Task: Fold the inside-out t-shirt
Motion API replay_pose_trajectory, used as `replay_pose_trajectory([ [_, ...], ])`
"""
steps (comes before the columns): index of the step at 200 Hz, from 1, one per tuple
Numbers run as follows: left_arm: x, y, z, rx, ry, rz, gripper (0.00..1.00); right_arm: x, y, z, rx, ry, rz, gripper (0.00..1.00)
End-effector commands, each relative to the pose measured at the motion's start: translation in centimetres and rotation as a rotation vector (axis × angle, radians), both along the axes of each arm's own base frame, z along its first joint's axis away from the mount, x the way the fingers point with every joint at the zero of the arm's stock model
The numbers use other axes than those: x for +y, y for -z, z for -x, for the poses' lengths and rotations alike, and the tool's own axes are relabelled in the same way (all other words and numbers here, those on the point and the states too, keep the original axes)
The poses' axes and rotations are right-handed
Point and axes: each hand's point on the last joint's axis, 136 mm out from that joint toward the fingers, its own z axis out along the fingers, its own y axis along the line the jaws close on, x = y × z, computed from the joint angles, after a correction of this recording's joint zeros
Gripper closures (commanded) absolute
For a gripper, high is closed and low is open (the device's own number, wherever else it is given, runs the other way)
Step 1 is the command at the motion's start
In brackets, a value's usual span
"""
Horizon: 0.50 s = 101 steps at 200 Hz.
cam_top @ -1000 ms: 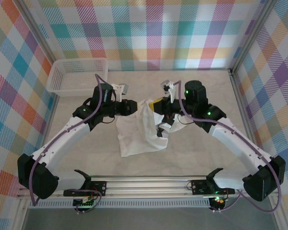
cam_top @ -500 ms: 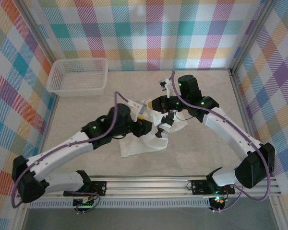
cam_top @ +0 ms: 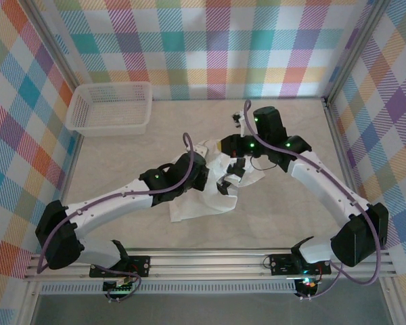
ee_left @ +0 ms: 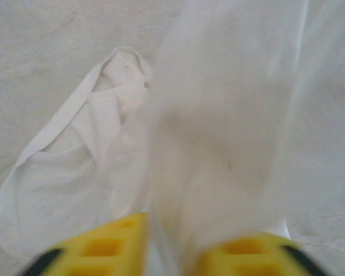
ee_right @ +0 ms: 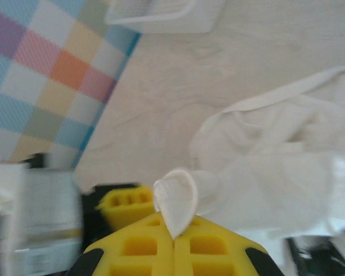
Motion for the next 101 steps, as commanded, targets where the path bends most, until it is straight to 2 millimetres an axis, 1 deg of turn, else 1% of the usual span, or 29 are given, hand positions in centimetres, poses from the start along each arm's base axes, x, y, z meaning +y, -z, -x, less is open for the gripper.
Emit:
replay_pose_trajectory([
  [1, 2.1, -1.4, 0.2, 0.023, -0.009, 0.07, 1.0, -2.9, -0.1, -1.2, 0.009, 0.122, 0.03, 0.96],
  [12, 2.3, -1.5, 0.6, 0.045, 0.025, 0.096, 1.0, -2.2, -0.3, -0.6, 0.003, 0.07, 0.007, 0.94],
  [24, 2.8, -1.4, 0.7, 0.042, 0.028, 0.083, 1.0, -1.5, -0.2, -0.1, 0.023, 0.033, -0.035, 0.92],
  [37, 4.4, -1.3, 0.3, 0.039, -0.033, 0.068, 1.0, -0.9, 0.1, 0.4, 0.048, 0.006, -0.066, 0.92],
  [49, 6.1, -0.9, -0.1, 0.061, -0.104, 0.084, 1.0, -0.5, 0.6, 0.9, 0.056, -0.017, -0.063, 0.92],
  [60, 7.7, 0.1, -0.4, 0.096, -0.173, 0.096, 1.0, 0.4, 1.2, 1.9, 0.049, -0.073, -0.037, 0.91],
  [69, 8.6, 0.9, -0.4, 0.124, -0.212, 0.101, 1.0, 1.3, 2.0, 2.8, 0.037, -0.128, 0.018, 0.89],
  [73, 8.8, 1.1, -0.3, 0.134, -0.218, 0.106, 0.96, 1.6, 2.5, 3.2, 0.035, -0.151, 0.047, 0.87],
  [77, 8.8, 1.5, -0.3, 0.142, -0.217, 0.11, 0.88, 2.0, 2.8, 3.5, 0.033, -0.172, 0.073, 0.86],
  [82, 8.7, 1.8, -0.1, 0.151, -0.206, 0.117, 0.75, 2.5, 3.1, 4.0, 0.034, -0.205, 0.098, 0.84],
  [87, 8.5, 1.9, 0.0, 0.155, -0.198, 0.127, 0.66, 3.0, 3.3, 4.5, 0.037, -0.242, 0.115, 0.83],
  [93, 8.5, 2.0, 0.1, 0.155, -0.195, 0.14, 0.59, 3.9, 3.4, 5.2, 0.038, -0.295, 0.125, 0.81],
  [101, 8.6, 2.0, 0.2, 0.148, -0.201, 0.157, 0.54, 5.0, 3.5, 6.0, 0.045, -0.362, 0.126, 0.79],
])
